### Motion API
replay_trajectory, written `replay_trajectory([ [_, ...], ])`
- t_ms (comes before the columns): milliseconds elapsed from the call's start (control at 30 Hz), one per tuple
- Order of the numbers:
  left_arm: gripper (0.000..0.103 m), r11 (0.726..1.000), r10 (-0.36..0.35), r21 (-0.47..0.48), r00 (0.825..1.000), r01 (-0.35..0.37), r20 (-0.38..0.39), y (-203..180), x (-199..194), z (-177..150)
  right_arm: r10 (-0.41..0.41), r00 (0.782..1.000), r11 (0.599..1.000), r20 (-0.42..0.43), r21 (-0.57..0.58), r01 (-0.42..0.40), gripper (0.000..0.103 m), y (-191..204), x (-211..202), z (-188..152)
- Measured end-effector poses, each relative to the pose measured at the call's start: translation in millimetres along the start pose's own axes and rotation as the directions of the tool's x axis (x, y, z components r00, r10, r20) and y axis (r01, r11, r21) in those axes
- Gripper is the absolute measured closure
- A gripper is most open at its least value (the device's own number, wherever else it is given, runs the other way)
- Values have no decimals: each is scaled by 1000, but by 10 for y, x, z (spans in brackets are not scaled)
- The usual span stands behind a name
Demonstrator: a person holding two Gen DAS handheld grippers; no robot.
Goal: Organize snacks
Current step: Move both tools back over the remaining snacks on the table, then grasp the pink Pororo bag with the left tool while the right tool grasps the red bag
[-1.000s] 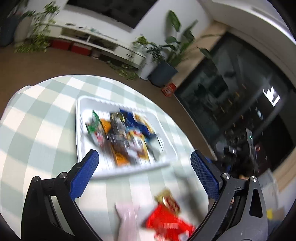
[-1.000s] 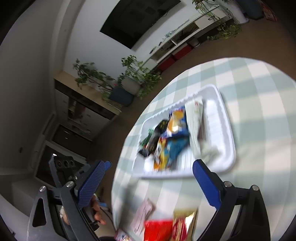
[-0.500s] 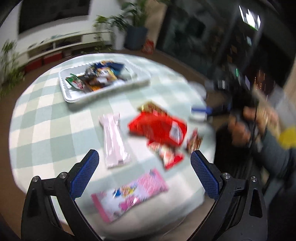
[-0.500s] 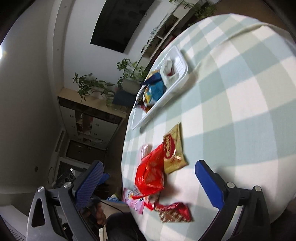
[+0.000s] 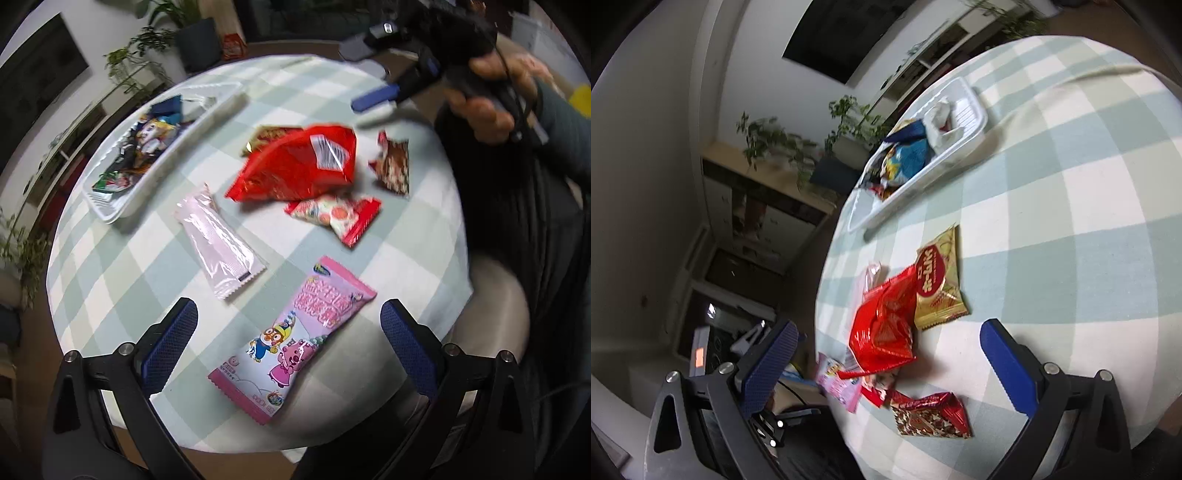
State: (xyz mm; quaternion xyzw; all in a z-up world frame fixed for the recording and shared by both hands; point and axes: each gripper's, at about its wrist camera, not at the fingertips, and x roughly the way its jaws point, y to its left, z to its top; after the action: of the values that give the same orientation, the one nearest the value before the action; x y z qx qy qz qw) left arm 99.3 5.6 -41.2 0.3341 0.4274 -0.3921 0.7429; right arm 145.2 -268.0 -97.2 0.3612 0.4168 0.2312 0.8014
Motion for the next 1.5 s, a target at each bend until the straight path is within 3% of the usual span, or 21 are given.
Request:
replay_trajectory([
  [133,5,999,9,49,999,-7,-44,-16,147,-26,-73,997,993,-36,-93,70,3,152,110,-33],
  [233,20,999,-19,30,998,20,-54,57,209,-38,-180,981,971,-69,-175,165,9,275,208,-45],
  [300,23,999,-40,18,997,41,-61,94,236,-44,-240,967,947,-81,-238,215,12,375,272,-66],
  [367,36,998,-56,21,995,58,-83,114,289,-54,-278,957,930,-82,-272,247,12,453,304,-57],
  [400,37,998,-55,26,994,58,-94,116,312,-55,-292,953,923,-81,-287,258,12,495,315,-45],
  [700,37,989,-102,86,983,116,-150,148,411,33,-302,948,909,-101,-331,254,12,672,386,48],
  [900,63,984,-148,74,973,163,-178,182,458,70,-314,942,912,-116,-311,266,12,578,409,24],
  [1100,71,986,-165,-22,972,164,-169,199,471,56,-328,937,908,-119,-313,278,12,548,417,21],
  [1233,75,981,-167,-122,972,148,-166,231,468,32,-370,924,881,-98,-352,315,12,599,394,34],
  [1333,76,981,-140,-158,976,113,-167,198,459,25,-413,908,849,-77,-394,352,12,675,380,30],
  [1500,81,971,-98,-232,986,64,-136,108,385,-45,-430,898,823,-88,-448,350,13,833,498,-8],
])
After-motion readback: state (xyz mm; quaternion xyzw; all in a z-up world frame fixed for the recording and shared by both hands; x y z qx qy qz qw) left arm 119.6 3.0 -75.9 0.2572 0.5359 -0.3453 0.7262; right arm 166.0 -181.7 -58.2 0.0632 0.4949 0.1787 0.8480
